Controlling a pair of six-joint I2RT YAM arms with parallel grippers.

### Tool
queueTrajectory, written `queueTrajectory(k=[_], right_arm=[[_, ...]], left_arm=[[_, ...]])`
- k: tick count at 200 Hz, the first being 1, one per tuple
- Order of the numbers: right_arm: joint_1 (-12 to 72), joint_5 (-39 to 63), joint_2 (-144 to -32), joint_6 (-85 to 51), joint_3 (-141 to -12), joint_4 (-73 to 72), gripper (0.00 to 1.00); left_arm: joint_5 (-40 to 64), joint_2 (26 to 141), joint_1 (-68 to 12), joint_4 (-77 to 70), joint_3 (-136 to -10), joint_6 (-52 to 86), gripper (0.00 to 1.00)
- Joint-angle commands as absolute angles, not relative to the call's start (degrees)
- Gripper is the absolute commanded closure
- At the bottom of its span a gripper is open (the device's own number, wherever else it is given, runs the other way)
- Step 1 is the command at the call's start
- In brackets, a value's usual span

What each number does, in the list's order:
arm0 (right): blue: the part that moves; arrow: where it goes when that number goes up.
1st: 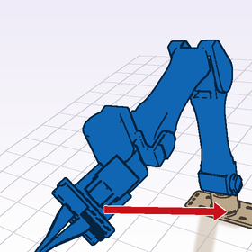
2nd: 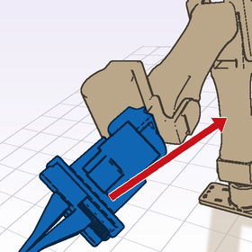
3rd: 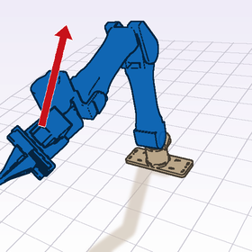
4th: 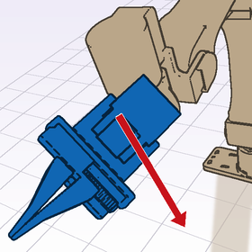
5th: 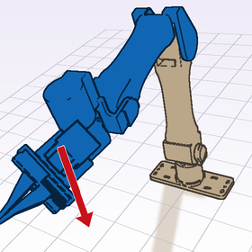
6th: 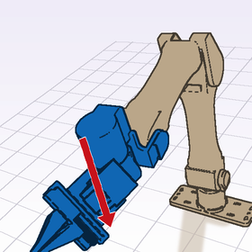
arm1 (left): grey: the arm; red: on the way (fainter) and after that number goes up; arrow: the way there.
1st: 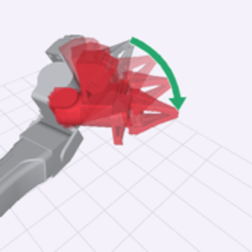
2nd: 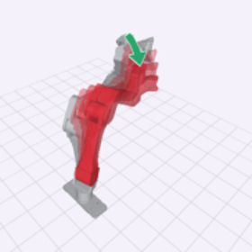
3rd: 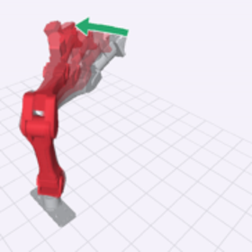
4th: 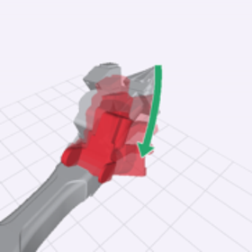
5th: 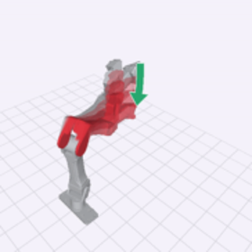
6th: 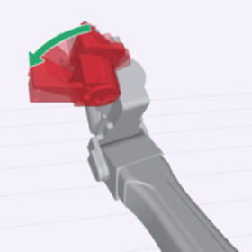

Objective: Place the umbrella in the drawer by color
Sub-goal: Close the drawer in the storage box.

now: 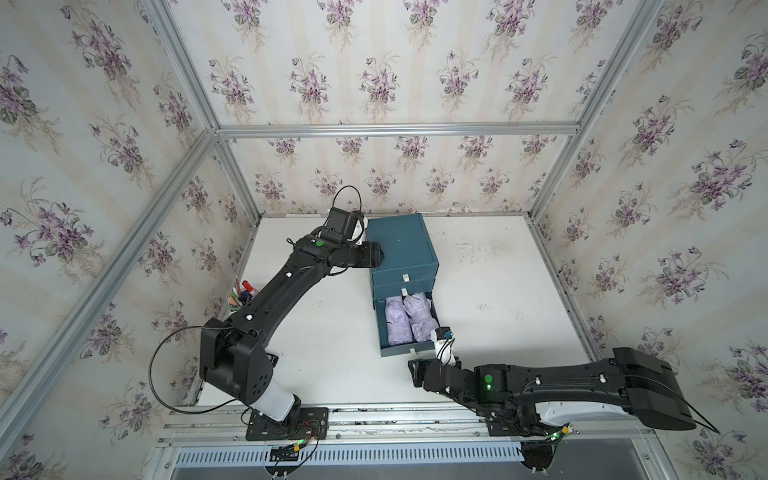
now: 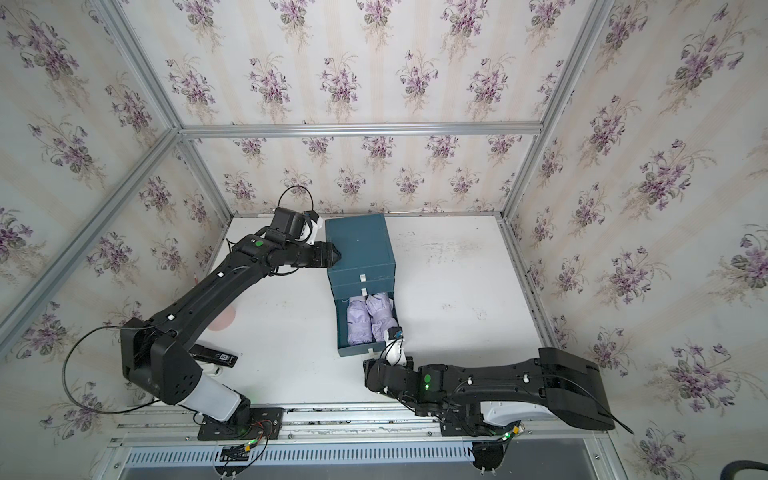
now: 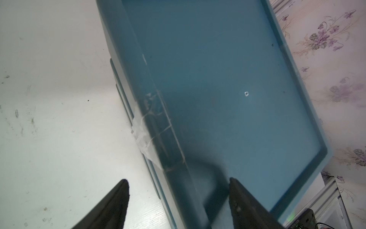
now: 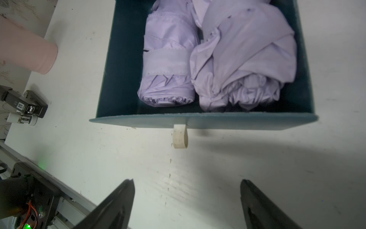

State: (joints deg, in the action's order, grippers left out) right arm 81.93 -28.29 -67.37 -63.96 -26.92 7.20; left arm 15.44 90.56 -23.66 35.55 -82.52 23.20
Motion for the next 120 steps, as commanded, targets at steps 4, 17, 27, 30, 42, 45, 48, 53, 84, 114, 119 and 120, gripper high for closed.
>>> queueTrajectory(k=[4, 17, 27, 30, 42, 45, 48, 53, 84, 114, 119, 120], right_arm=[[81.9, -30.3, -69.2, -58.8, -27.5, 0.1, 0.14], [80.3, -27.4, -69.7, -56.7, -26.9, -2.2, 0.16], [78.2, -24.1, -70.2, -55.5, -26.6, -4.1, 0.19], [77.7, -23.2, -70.4, -55.1, -26.5, -4.6, 0.21], [75.9, -21.2, -71.3, -53.7, -26.6, -5.9, 0.26], [75.6, -21.0, -71.5, -53.4, -26.7, -6.0, 0.27], [75.2, -20.8, -71.8, -53.1, -26.9, -6.0, 0.28], [74.6, -20.3, -72.1, -52.8, -27.1, -6.1, 0.31], [71.0, -17.3, -75.0, -51.4, -28.1, -6.5, 0.47], [69.3, -15.5, -77.4, -51.3, -27.9, -8.6, 0.54], [69.2, -15.1, -77.8, -51.1, -28.1, -9.0, 0.55], [69.2, -15.1, -78.0, -51.1, -28.1, -9.0, 0.55]], left_arm=[[14.1, 91.6, -23.7, 36.9, -80.9, 21.6, 0.28], [12.5, 91.6, -23.9, 37.8, -80.6, 21.4, 0.3], [10.9, 91.7, -24.0, 38.6, -80.7, 21.1, 0.32], [10.4, 91.8, -24.0, 38.9, -80.8, 21.1, 0.33], [9.1, 92.3, -24.0, 40.2, -81.4, 20.9, 0.36], [9.0, 92.3, -24.0, 40.4, -81.6, 20.9, 0.37], [8.8, 92.4, -24.1, 40.6, -81.7, 20.9, 0.38], [8.6, 92.5, -24.1, 41.1, -81.9, 20.9, 0.39], [9.0, 92.7, -24.0, 41.6, -82.4, 19.6, 0.49], [9.1, 93.0, -24.2, 41.9, -82.3, 18.6, 0.51], [9.2, 93.2, -24.2, 41.9, -82.4, 18.5, 0.51], [9.2, 93.2, -24.2, 41.9, -82.4, 18.5, 0.51]])
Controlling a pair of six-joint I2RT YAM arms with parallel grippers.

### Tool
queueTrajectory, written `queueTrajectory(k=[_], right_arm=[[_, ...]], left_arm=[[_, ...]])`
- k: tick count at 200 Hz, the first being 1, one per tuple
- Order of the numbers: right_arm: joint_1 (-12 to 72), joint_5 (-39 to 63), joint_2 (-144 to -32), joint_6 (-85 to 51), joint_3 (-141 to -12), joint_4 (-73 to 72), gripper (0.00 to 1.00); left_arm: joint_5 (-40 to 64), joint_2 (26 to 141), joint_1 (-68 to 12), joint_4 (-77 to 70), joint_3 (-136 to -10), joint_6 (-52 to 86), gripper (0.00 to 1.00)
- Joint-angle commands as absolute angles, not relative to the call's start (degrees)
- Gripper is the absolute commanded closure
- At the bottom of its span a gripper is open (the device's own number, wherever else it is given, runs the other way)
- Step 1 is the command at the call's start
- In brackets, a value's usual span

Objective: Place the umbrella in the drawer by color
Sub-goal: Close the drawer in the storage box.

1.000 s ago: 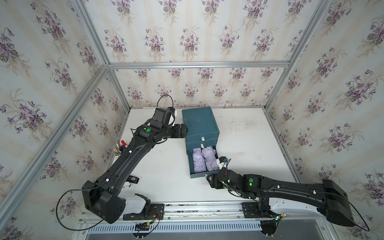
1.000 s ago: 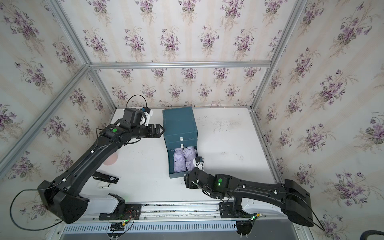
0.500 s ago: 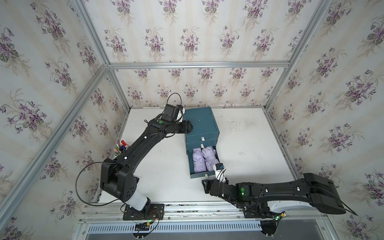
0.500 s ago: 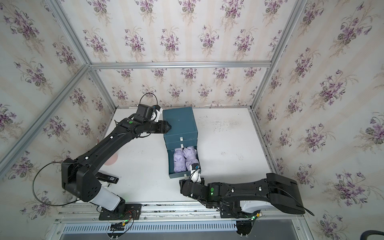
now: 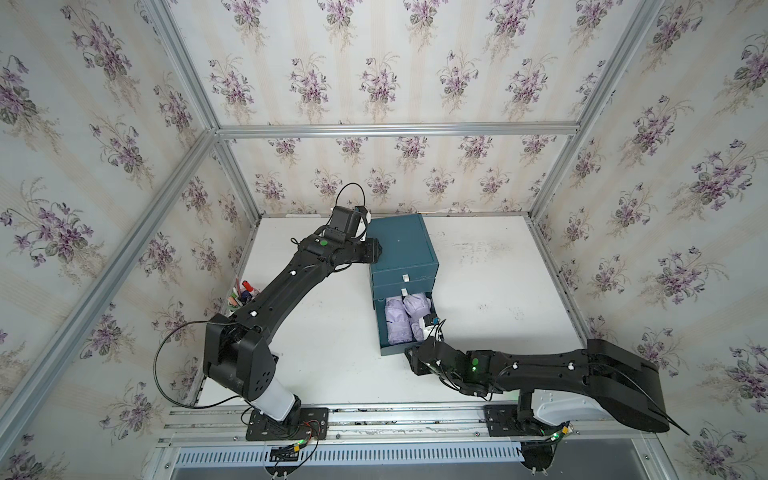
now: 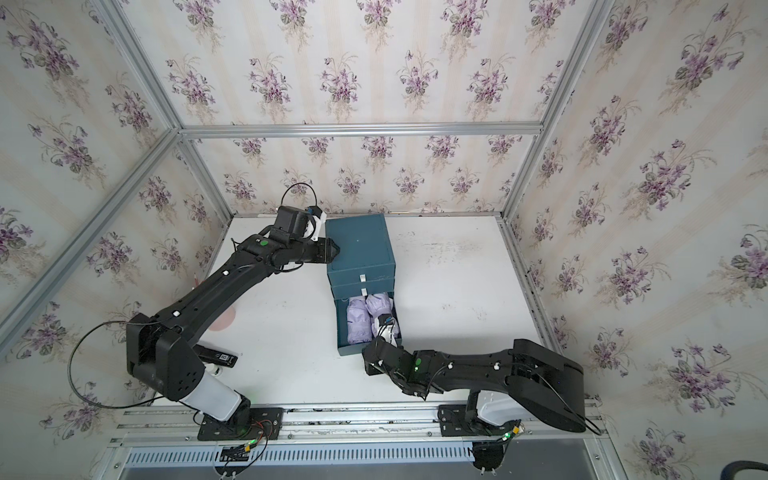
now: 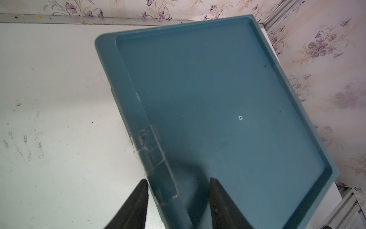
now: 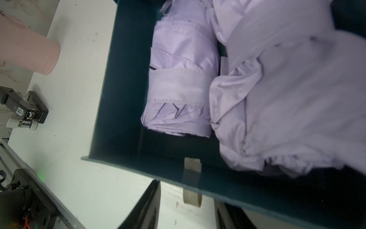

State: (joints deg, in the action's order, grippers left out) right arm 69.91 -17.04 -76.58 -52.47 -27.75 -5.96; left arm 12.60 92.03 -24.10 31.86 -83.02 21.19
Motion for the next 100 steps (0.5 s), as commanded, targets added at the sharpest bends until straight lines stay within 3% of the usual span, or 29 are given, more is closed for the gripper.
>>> queueTrajectory(k=[1, 25, 66, 80, 100], right_arm=[[69.2, -15.1, -78.1, -51.1, -28.2, -9.0, 0.56], [69.3, -15.3, -80.5, -50.8, -29.2, -8.8, 0.61], [69.2, -17.3, -80.7, -50.8, -28.9, -9.4, 0.91], [69.2, -18.7, -80.0, -51.0, -28.6, -9.1, 1.0], [69.2, -18.5, -78.4, -49.8, -26.6, -12.2, 1.0]], left_arm=[[9.2, 93.2, -24.2, 41.9, -82.4, 18.5, 0.51], [9.7, 94.3, -24.3, 42.5, -82.9, 18.0, 0.56], [8.4, 94.8, -24.9, 42.9, -82.8, 17.2, 0.62], [7.9, 94.9, -25.2, 43.0, -82.9, 16.8, 0.73], [6.7, 95.2, -25.6, 43.5, -83.0, 16.0, 0.85]])
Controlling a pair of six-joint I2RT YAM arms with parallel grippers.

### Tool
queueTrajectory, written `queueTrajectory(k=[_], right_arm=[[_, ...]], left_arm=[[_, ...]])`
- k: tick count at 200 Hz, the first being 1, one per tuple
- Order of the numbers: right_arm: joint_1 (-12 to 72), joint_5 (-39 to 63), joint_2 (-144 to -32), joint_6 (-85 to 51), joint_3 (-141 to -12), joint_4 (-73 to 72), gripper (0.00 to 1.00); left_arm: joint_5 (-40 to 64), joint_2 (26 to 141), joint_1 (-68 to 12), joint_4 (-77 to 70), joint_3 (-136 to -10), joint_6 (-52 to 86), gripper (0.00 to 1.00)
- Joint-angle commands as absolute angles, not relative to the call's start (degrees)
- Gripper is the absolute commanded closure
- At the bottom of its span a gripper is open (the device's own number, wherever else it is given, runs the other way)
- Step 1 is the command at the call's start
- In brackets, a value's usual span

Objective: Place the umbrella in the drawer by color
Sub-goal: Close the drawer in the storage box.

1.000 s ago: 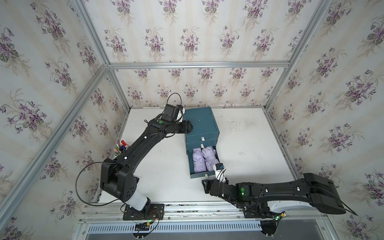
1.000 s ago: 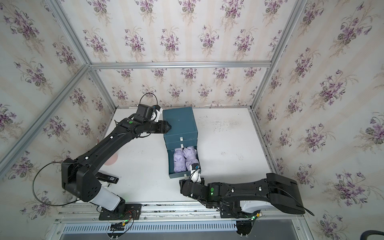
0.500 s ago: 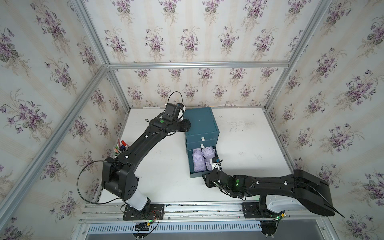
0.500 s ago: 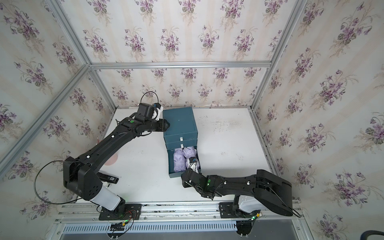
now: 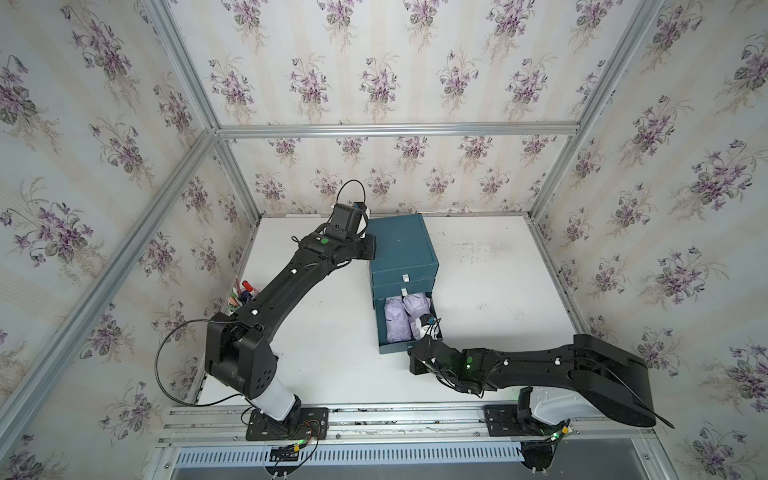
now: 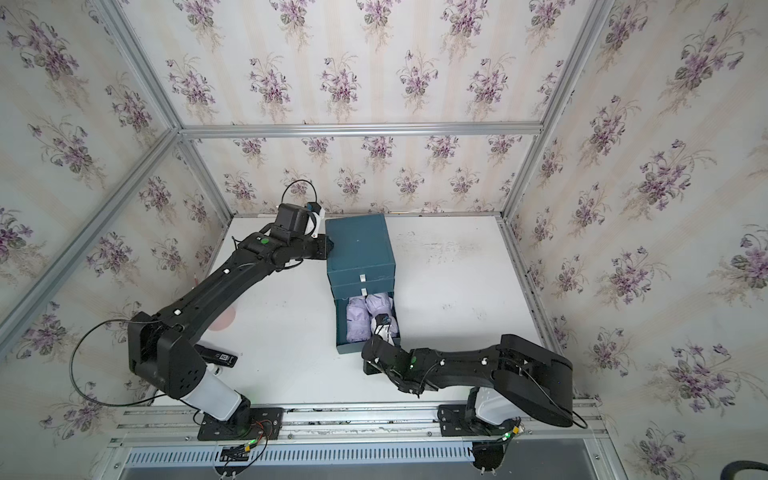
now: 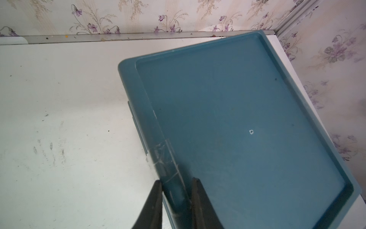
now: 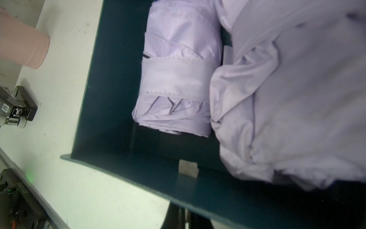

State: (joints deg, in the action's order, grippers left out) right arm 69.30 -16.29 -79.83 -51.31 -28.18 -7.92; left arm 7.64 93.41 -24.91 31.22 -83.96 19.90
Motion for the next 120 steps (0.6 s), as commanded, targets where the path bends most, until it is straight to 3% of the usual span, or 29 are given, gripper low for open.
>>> queueTrajectory(k=[1, 43, 120], right_arm=[[69.2, -18.5, -78.3, -49.7, -26.5, -12.4, 1.0], [69.2, -20.9, -75.2, -46.2, -22.9, -19.6, 1.0], [68.7, -29.7, -81.8, -41.0, -29.2, -21.3, 1.0]], left_arm=[[6.6, 95.3, -25.6, 43.5, -83.1, 16.0, 0.85], [4.2, 95.8, -27.4, 44.9, -83.6, 14.6, 0.96], [3.6, 96.0, -28.6, 46.0, -82.0, 15.3, 0.97]])
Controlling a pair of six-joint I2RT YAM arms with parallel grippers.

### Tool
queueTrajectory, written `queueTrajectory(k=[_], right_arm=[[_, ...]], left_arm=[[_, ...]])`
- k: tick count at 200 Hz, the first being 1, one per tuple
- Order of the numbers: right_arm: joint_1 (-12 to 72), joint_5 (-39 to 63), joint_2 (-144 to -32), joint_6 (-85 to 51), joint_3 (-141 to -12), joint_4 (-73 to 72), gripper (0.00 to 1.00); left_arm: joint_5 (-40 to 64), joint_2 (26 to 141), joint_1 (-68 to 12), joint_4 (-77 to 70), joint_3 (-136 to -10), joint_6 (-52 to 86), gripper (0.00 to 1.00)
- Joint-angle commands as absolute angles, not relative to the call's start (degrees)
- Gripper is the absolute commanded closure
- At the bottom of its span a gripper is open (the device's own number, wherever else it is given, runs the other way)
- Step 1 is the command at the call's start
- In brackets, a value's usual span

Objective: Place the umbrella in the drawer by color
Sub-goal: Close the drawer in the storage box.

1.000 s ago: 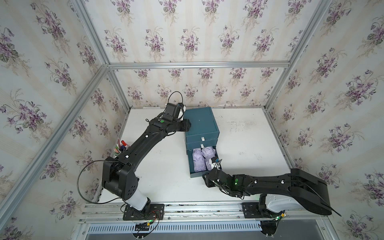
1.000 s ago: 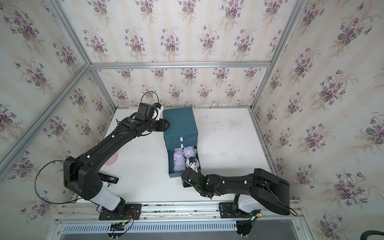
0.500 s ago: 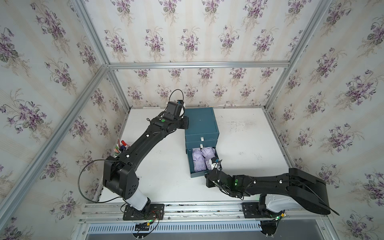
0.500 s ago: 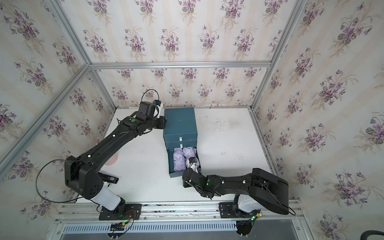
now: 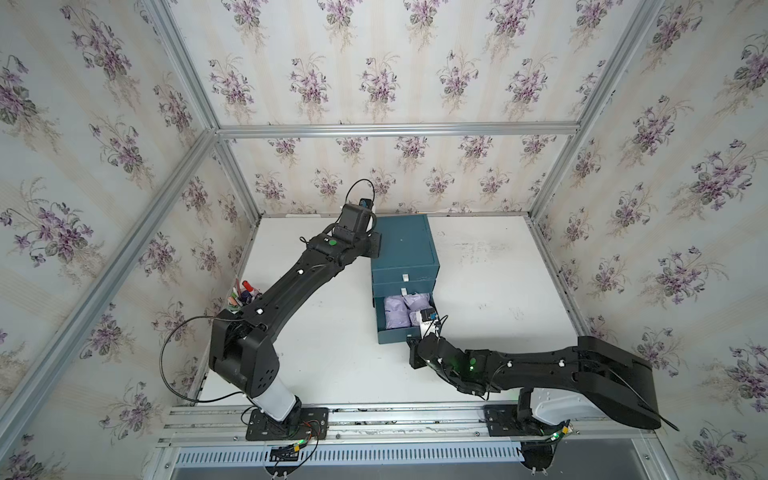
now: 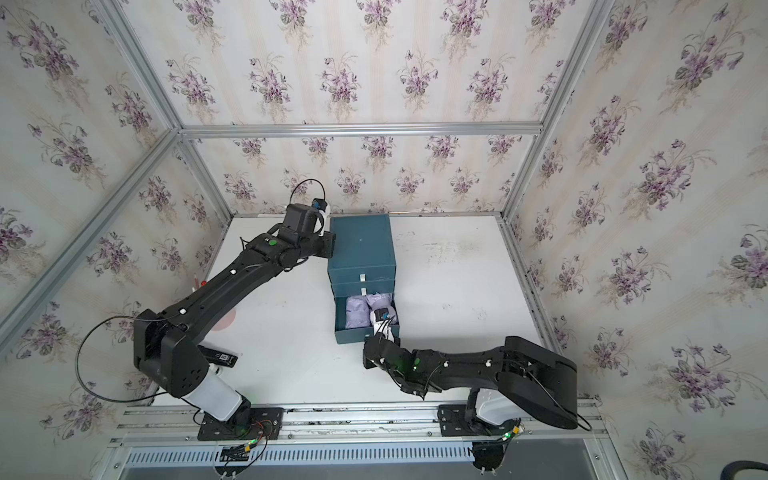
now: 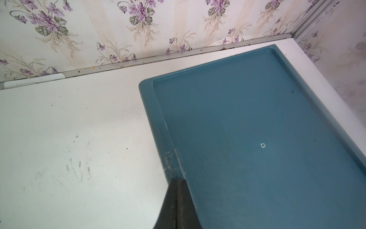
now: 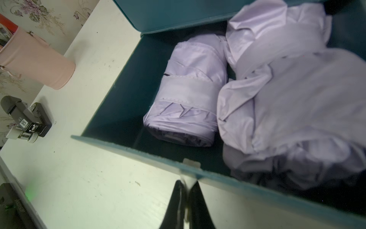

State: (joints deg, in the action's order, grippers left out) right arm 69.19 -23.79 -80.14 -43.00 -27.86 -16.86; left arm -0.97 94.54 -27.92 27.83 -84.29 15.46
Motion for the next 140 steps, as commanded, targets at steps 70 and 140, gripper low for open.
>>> queueTrajectory(k=[70, 140], right_arm=[[65.1, -28.4, -88.8, -34.7, -32.8, -29.4, 0.47], [63.2, -29.3, -99.2, -27.5, -39.5, -34.4, 0.19]], left_arm=[[4.4, 94.3, -28.7, 45.4, -79.5, 15.1, 0.97], [5.2, 93.9, -28.8, 45.6, -79.1, 14.3, 0.98]])
